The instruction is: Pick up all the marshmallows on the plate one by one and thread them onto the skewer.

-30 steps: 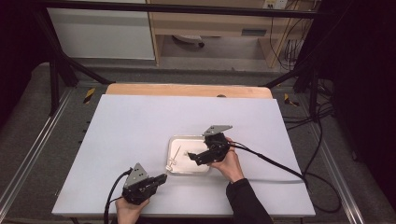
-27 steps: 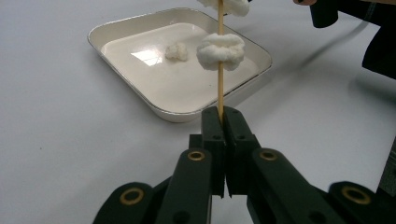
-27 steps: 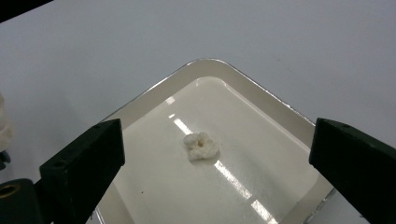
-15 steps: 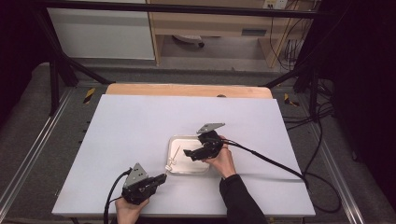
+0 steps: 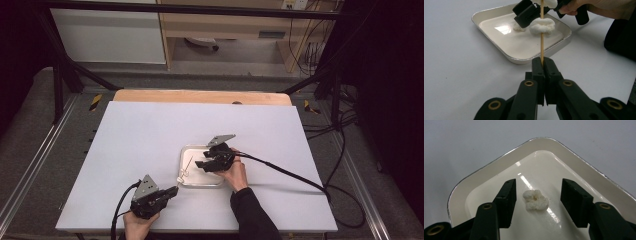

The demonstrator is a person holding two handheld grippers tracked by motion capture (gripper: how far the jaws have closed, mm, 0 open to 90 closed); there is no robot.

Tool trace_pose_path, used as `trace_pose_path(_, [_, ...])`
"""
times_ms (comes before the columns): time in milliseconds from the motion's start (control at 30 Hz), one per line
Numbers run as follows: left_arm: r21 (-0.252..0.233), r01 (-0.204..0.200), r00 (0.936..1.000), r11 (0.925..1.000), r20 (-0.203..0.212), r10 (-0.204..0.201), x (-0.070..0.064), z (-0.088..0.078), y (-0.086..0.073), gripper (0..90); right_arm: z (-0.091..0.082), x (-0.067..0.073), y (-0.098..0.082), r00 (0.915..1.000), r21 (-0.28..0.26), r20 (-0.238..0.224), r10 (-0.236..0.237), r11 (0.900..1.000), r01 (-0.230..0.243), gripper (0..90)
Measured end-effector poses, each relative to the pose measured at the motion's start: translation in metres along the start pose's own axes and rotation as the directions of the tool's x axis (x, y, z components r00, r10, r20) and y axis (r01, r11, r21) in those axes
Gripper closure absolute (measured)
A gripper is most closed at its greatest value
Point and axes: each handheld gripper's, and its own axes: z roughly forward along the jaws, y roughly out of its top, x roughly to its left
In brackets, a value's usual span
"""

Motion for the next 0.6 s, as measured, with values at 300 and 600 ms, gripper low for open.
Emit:
trace_pose_path(300, [0.002, -0.001, 1.0, 1.0, 0.001, 0.001, -0.0003, 0.0005, -0.0002, 88.3, 0.002, 0.0027, -0.0028, 0.9992, 0.007, -0.02, -0.033, 0.999, 0.033, 61.8])
trace_pose_path(600, [0.003, -0.002, 1.0, 1.0, 0.002, 0.002, -0.0006, 0.0009, -0.0003, 88.3, 0.0046, 0.0037, -0.0055, 0.9979, 0.014, -0.012, -0.063, 0.998, 0.064, 62.9])
